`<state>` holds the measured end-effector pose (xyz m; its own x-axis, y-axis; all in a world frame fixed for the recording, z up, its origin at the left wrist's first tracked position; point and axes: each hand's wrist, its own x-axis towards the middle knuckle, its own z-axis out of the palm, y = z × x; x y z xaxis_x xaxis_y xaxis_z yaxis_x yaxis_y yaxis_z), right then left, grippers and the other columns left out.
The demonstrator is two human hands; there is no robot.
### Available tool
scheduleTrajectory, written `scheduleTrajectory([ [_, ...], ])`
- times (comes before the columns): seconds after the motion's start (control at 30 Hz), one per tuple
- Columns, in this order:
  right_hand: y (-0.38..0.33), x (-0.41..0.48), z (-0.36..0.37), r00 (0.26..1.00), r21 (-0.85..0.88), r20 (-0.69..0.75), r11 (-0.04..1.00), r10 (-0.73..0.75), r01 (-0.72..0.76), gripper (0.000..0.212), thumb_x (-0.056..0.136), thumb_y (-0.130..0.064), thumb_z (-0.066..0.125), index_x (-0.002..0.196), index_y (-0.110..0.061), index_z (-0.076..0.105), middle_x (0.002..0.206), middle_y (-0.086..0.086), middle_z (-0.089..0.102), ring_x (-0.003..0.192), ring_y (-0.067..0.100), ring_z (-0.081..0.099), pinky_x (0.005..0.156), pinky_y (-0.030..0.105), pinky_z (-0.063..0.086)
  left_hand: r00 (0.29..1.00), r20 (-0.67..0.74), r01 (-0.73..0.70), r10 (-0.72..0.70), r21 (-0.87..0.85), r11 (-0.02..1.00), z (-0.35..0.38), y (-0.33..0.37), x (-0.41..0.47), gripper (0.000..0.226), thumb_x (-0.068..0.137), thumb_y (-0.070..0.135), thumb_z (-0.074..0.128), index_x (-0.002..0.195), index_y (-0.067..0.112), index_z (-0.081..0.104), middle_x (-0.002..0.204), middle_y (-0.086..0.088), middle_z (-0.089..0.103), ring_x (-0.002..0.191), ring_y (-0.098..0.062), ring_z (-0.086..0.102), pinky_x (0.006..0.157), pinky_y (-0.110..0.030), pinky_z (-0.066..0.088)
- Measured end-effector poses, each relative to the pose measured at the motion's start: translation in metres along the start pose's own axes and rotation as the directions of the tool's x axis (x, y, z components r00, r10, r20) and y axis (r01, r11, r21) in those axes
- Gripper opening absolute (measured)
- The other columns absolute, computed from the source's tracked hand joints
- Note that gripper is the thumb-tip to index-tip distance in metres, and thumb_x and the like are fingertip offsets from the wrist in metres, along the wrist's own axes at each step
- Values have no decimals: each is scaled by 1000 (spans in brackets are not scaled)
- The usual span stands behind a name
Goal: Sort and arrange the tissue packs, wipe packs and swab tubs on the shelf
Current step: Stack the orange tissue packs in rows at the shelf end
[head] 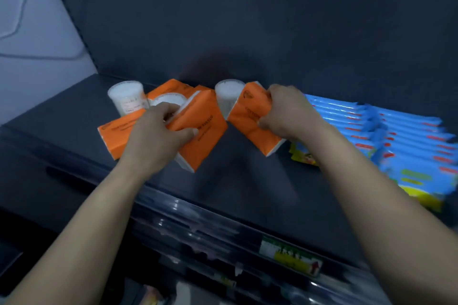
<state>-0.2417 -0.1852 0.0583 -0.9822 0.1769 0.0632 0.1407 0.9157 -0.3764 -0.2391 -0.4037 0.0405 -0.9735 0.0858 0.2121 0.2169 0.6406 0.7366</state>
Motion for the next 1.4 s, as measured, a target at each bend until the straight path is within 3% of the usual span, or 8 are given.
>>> scheduleTrajectory([
  [0.2, 18, -77, -44, 967, 68, -179, 983, 180, -171, 36, 78, -21, 67, 103, -11, 43, 106, 15, 58, 93, 32, 54, 68, 32, 39, 971, 120, -198, 208, -93, 976, 18, 32, -4, 45, 76, 25, 72, 117, 18, 58, 107, 4, 59, 97, -13, 54, 79, -24, 36],
  [0.37, 37, -147, -63, 879, 102, -350, 946, 323, -307, 41, 81, -24, 65, 114, -7, 47, 95, 8, 55, 93, 31, 56, 74, 36, 44, 887, 299, -286, 352, -243, 927, 41, 62, -29, 29, 73, 24, 71, 98, 26, 57, 86, 15, 59, 74, 4, 53, 60, -7, 36],
  [0.5, 66, -209, -82, 775, 143, -453, 894, 441, -425, 39, 76, -24, 66, 109, -11, 50, 96, 6, 58, 89, 27, 56, 72, 34, 44, 778, 438, -277, 450, -404, 872, 70, 97, -63, 30, 66, 21, 77, 86, 24, 55, 88, 9, 63, 68, 1, 56, 53, -9, 45],
  [0.63, 104, -272, -106, 689, 123, -515, 839, 510, -530, 38, 75, -24, 70, 106, -11, 53, 92, 2, 53, 86, 22, 50, 67, 29, 33, 656, 497, -345, 568, -472, 812, 101, 145, -107, 33, 55, 30, 72, 84, 26, 55, 92, 7, 66, 89, -13, 62, 82, -29, 50],
  [0.73, 137, -319, -123, 618, 157, -539, 789, 572, -594, 33, 76, -25, 70, 100, -11, 52, 90, 3, 53, 84, 23, 49, 66, 29, 32, 575, 524, -401, 629, -490, 774, 127, 184, -143, 35, 59, 30, 80, 84, 30, 55, 94, 13, 64, 94, -12, 61, 89, -35, 49],
  [0.97, 241, -442, -158, 465, 180, -550, 642, 694, -745, 32, 75, -22, 69, 101, -11, 53, 98, 13, 59, 94, 32, 54, 72, 35, 39, 405, 576, -447, 710, -553, 703, 203, 280, -244, 31, 71, 20, 77, 92, 29, 56, 92, 15, 63, 90, -2, 60, 76, -26, 50],
  [1.27, 360, -566, -201, 393, 233, -495, 554, 775, -799, 29, 76, -19, 69, 97, -19, 50, 90, 4, 51, 83, 24, 47, 68, 29, 33, 340, 601, -418, 723, -592, 689, 283, 378, -355, 30, 73, 21, 76, 95, 26, 58, 94, 12, 63, 86, -1, 60, 72, -19, 49],
  [1.4, 406, -586, -213, 378, 262, -485, 543, 789, -798, 35, 74, -16, 68, 106, -20, 54, 91, 2, 53, 85, 23, 51, 70, 29, 38, 336, 608, -399, 719, -600, 694, 316, 410, -376, 30, 72, 18, 77, 95, 24, 58, 94, 11, 63, 87, 2, 59, 73, -17, 49],
])
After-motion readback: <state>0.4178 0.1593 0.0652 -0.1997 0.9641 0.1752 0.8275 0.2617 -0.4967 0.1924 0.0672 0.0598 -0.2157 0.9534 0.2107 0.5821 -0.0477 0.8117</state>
